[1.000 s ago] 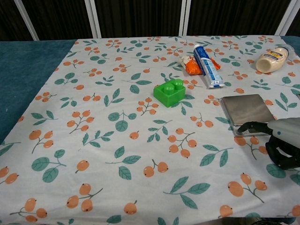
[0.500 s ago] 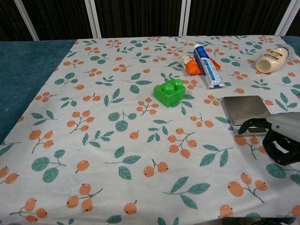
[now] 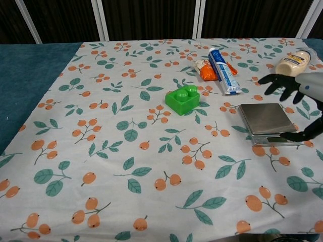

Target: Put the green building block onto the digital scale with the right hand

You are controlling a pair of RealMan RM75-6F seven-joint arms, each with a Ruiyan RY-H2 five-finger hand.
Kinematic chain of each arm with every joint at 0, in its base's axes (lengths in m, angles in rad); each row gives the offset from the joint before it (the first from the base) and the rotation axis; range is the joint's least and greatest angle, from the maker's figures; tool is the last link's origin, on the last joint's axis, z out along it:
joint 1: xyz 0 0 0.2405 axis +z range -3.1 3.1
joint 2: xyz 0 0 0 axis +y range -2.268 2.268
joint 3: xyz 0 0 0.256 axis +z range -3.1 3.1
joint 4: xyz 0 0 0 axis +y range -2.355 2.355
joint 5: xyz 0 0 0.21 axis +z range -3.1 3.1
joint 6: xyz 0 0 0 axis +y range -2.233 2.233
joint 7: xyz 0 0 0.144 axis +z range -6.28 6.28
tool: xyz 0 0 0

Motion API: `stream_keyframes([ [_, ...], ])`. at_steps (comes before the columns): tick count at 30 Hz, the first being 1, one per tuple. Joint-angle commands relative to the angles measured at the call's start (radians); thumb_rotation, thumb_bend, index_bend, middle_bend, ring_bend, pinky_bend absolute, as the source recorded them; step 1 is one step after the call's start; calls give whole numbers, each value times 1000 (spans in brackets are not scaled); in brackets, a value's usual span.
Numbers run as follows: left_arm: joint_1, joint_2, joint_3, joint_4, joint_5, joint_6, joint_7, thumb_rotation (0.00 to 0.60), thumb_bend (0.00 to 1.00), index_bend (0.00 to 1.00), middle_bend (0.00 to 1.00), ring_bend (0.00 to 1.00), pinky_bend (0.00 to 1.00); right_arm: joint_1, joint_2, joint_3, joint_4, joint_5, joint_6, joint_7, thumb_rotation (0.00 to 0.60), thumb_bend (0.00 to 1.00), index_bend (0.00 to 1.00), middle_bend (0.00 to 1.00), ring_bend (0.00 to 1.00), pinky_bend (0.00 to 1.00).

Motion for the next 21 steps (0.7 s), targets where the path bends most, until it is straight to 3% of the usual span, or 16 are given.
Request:
stream_keyframes([
  [1, -1, 0, 0, -1, -1, -2, 0, 600, 262, 0, 48, 40, 29, 37, 12, 35, -5, 14, -35, -4, 600, 85, 79, 75, 150, 213],
  [7, -2, -1, -2, -3, -4, -5, 1, 600, 262, 0, 49, 40, 29, 149, -13, 119, 47, 96, -148, -35, 600, 81, 78, 67, 141, 197],
  [15, -4, -1, -7, -2, -16, -12, -2, 600, 262, 0, 48, 40, 29, 327, -108, 226, 213, 225, -287, -71, 600, 81, 78, 79, 143, 197],
  [21, -5, 3, -10, -2, -25, -17, -13, 600, 262, 0, 48, 40, 29, 426, -161, 244, 313, 314, -373, -99, 600, 94, 76, 101, 147, 197],
])
